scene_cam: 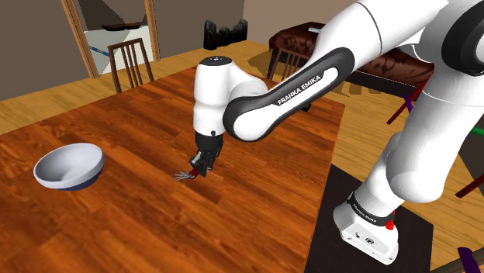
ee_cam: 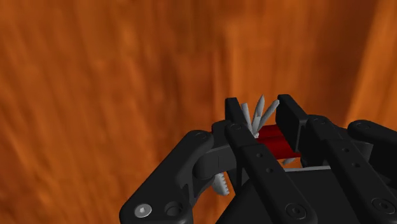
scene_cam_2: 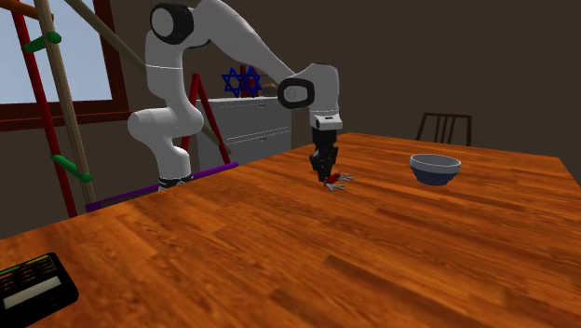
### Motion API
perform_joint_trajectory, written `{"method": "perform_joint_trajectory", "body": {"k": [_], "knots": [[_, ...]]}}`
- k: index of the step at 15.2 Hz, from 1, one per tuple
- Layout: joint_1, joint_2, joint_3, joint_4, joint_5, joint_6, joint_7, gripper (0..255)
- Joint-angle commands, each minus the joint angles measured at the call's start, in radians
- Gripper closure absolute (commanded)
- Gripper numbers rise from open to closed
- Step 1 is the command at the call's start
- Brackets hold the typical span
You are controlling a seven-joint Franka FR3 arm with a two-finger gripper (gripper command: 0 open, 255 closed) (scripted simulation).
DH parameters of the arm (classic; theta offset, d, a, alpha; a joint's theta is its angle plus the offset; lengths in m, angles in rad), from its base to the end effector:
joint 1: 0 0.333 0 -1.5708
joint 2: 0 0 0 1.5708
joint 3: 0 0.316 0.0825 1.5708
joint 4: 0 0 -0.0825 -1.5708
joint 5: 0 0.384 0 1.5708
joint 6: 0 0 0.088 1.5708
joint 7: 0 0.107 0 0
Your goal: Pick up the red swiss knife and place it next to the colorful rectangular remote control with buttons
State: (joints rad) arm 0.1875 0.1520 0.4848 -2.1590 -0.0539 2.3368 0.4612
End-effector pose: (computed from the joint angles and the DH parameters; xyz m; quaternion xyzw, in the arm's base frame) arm 0.4401 0.3452 0.3397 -0.9924 -0.1203 -0.0104 0.0249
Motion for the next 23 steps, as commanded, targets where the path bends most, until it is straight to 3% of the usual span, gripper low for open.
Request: {"method": "perform_joint_trajectory", "body": {"k": [1,15,23], "knots": [[-0.002,-0.014,0.003,0.009,0.011,-0.023,-0.007,255],[-0.012,-0.109,0.009,0.092,0.069,-0.189,-0.044,255],[-0.088,-0.320,-0.091,-0.131,0.180,-0.170,-0.283,255]]}}
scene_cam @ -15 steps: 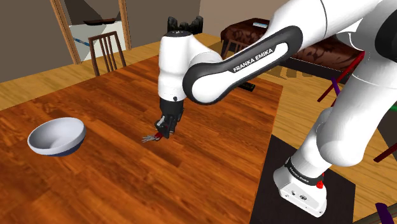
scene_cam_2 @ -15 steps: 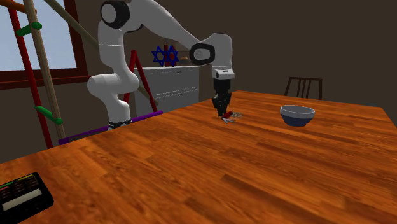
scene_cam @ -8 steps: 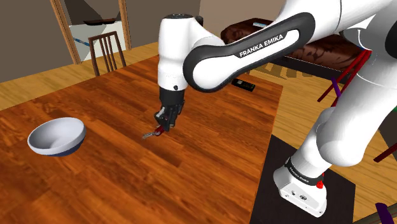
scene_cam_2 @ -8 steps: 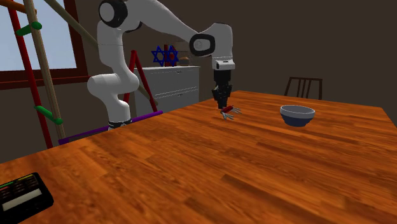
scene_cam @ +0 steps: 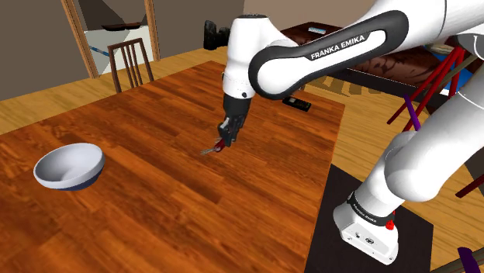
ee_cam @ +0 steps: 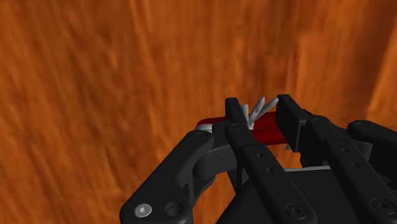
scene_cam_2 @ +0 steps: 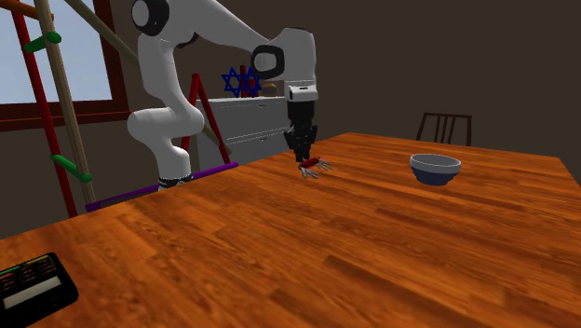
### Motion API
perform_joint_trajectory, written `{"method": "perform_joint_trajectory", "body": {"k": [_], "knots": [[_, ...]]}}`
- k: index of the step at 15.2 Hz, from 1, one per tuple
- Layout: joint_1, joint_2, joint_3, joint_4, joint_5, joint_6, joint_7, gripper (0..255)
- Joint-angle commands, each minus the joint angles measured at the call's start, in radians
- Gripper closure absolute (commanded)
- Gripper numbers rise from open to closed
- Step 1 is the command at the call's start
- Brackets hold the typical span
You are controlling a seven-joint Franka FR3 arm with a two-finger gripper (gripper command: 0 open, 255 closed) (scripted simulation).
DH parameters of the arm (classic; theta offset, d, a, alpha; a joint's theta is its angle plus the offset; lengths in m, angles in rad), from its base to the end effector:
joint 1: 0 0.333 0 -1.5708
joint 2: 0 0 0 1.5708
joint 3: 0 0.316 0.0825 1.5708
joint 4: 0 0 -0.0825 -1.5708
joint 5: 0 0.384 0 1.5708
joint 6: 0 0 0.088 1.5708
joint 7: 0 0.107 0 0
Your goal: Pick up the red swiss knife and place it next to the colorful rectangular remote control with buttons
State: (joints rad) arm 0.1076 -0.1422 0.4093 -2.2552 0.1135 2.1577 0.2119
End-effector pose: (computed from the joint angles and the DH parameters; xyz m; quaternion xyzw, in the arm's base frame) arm 0.4329 0.2549 0.4211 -0.9924 -0.1202 -0.0093 0.0245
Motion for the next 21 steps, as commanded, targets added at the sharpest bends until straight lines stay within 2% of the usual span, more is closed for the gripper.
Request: {"method": "perform_joint_trajectory", "body": {"k": [1,10,21], "knots": [[-0.015,-0.048,-0.031,-0.058,0.020,0.009,-0.063,255],[-0.090,-0.204,-0.188,-0.215,0.033,-0.006,-0.307,255],[-0.217,-0.274,-0.395,-0.282,-0.044,-0.030,-0.587,255]]}}
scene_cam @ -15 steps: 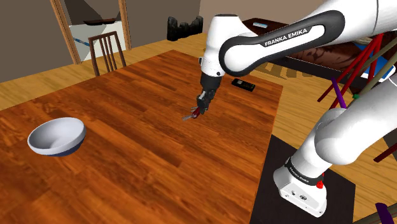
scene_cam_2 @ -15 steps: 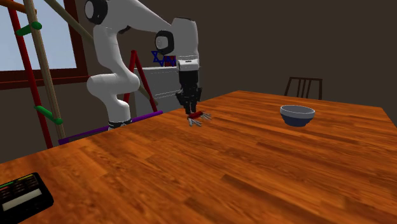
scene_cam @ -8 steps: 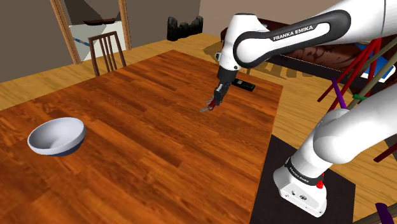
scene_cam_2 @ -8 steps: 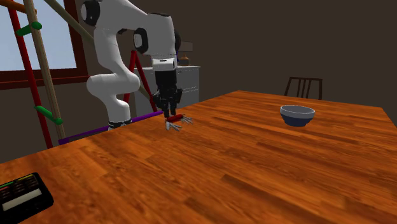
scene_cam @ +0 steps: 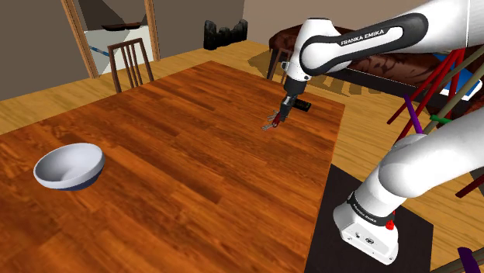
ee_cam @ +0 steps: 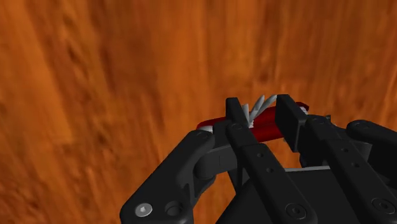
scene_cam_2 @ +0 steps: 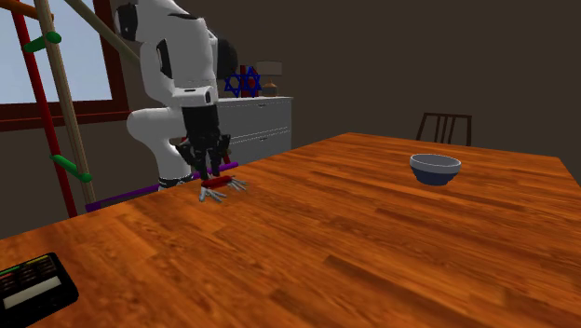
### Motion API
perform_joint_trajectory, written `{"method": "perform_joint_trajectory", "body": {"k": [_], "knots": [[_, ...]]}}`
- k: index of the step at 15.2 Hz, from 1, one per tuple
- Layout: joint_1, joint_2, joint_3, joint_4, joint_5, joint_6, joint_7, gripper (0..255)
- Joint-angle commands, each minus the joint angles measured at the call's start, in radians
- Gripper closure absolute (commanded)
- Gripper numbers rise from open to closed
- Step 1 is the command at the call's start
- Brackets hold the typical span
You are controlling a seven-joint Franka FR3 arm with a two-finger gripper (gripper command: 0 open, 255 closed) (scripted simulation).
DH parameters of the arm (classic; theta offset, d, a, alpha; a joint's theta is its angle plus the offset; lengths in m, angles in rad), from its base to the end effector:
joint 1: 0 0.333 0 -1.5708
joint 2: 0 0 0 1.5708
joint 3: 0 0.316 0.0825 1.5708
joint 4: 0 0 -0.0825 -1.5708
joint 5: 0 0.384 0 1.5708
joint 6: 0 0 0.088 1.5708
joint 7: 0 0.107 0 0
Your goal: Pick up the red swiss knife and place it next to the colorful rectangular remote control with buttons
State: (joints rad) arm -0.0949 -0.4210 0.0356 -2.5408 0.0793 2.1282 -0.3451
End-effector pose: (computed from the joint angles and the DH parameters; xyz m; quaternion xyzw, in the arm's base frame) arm 0.4053 -0.0206 0.4188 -0.9924 -0.1202 -0.0095 0.0251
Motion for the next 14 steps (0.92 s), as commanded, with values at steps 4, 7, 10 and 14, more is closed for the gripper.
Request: {"method": "perform_joint_trajectory", "body": {"k": [4,7,10,14], "knots": [[-0.064,0.016,-0.097,0.016,-0.045,-0.006,-0.131,255],[-0.099,0.038,-0.153,0.038,-0.068,-0.009,-0.207,255],[-0.132,0.070,-0.208,0.070,-0.087,-0.012,-0.282,255],[-0.170,0.127,-0.280,0.130,-0.101,-0.017,-0.385,255]]}}
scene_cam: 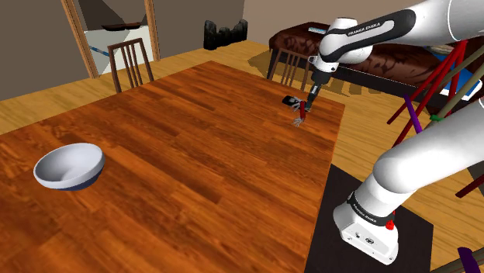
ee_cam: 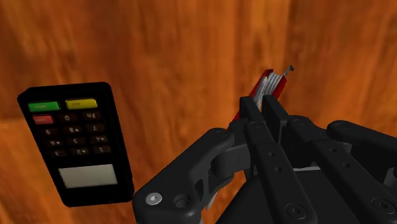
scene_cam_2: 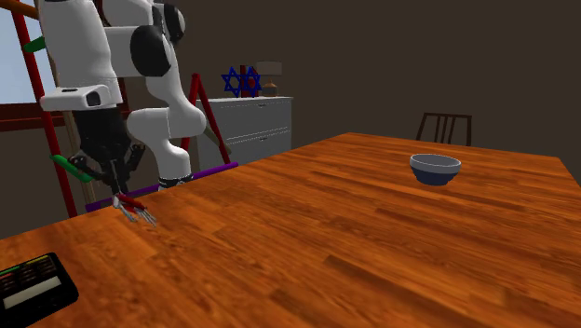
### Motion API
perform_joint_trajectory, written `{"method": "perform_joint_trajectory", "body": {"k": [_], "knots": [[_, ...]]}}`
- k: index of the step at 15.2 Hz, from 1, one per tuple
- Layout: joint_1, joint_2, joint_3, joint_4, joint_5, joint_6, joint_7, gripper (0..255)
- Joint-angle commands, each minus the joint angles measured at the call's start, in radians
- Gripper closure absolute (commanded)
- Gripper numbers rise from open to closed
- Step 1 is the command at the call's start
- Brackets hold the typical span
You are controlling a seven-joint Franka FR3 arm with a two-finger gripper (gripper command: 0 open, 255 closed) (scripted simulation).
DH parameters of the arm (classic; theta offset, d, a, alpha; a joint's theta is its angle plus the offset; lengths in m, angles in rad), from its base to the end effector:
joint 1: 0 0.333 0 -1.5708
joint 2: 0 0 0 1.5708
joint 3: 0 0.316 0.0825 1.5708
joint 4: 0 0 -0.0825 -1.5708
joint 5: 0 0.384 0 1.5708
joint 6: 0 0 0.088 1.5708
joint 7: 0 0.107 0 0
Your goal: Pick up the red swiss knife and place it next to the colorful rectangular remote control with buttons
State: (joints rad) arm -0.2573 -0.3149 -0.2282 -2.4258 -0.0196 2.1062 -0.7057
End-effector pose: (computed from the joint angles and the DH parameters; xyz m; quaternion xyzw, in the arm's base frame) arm 0.3886 -0.2077 0.4213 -0.9923 -0.1205 -0.0099 0.0255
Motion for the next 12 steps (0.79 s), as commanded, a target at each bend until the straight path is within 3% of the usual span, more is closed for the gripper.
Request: {"method": "perform_joint_trajectory", "body": {"k": [1,12], "knots": [[-0.016,0.038,-0.033,0.033,-0.003,0.004,-0.050,255],[-0.106,0.284,-0.199,0.298,0.057,-0.035,-0.346,255]]}}
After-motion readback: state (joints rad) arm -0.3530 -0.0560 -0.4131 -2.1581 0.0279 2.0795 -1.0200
